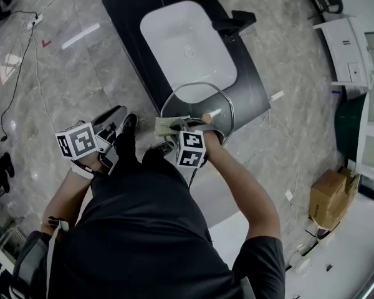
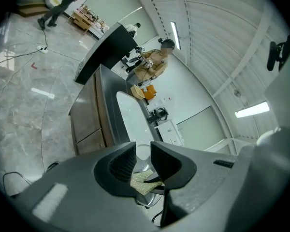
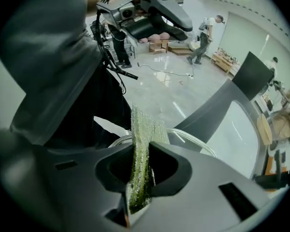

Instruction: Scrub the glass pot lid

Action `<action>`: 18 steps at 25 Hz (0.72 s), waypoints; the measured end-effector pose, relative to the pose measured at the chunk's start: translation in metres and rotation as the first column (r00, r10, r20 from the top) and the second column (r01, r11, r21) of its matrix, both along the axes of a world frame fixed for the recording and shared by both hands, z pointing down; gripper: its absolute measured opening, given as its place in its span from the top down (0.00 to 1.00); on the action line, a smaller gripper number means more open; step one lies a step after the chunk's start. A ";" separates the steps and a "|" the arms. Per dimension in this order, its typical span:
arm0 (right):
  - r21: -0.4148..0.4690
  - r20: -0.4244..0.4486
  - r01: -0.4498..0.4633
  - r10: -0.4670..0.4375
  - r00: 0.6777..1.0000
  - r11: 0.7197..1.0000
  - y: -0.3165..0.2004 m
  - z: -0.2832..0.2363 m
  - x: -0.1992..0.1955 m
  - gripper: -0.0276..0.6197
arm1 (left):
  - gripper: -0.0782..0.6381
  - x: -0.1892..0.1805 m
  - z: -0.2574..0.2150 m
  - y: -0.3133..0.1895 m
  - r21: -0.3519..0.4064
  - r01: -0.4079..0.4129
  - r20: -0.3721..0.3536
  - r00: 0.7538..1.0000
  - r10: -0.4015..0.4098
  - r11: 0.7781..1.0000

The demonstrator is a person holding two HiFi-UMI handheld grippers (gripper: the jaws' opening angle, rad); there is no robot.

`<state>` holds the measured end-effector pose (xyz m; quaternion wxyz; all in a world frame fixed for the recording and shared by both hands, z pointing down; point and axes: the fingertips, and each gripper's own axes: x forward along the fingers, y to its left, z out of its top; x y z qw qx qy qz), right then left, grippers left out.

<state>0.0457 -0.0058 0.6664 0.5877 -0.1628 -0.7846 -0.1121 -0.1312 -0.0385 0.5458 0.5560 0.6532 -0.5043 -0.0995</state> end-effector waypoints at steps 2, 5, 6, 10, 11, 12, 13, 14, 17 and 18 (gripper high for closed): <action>0.012 -0.012 0.071 -0.071 0.997 0.997 0.009 0.001 0.007 0.86 | 0.76 -0.005 0.001 0.008 -0.007 0.032 -0.001 0.999 -0.032 0.999; -0.004 -0.015 0.151 -0.151 0.988 0.989 0.022 0.001 0.017 0.86 | 0.76 -0.011 0.002 0.018 -0.011 0.074 -0.005 0.997 -0.074 0.997; -0.019 -0.017 0.174 -0.175 0.984 0.984 0.026 0.000 0.020 0.86 | 0.76 -0.013 0.003 0.020 -0.011 0.085 -0.006 0.996 -0.085 0.996; -0.047 -0.037 0.282 -0.284 0.958 0.958 0.045 -0.001 0.035 0.86 | 0.76 -0.017 0.003 0.031 -0.017 0.111 -0.010 0.994 -0.111 0.994; -0.052 -0.039 0.292 -0.294 0.955 0.955 0.048 0.000 0.038 0.86 | 0.76 -0.018 0.003 0.033 -0.018 0.113 -0.009 0.994 -0.113 0.993; -0.063 -0.042 0.292 -0.295 0.955 0.954 0.052 0.001 0.040 0.86 | 0.76 -0.019 0.002 0.035 -0.018 0.113 -0.008 0.994 -0.113 0.993; -0.081 -0.046 0.284 -0.288 0.957 0.956 0.056 0.001 0.042 0.86 | 0.76 -0.019 0.001 0.035 -0.017 0.110 -0.007 0.994 -0.110 0.994; -0.102 -0.050 0.270 -0.276 0.960 0.957 0.060 0.000 0.044 0.86 | 0.76 -0.019 0.000 0.034 -0.015 0.103 -0.005 0.995 -0.103 0.995; -0.143 -0.058 0.213 -0.223 0.973 0.967 0.069 -0.003 0.048 0.86 | 0.76 -0.014 -0.008 0.028 -0.005 0.059 0.002 0.998 -0.059 0.998; -0.146 -0.056 0.191 -0.201 0.978 0.971 0.071 -0.006 0.049 0.86 | 0.76 -0.011 -0.011 0.025 -0.001 0.038 0.006 0.999 -0.038 0.999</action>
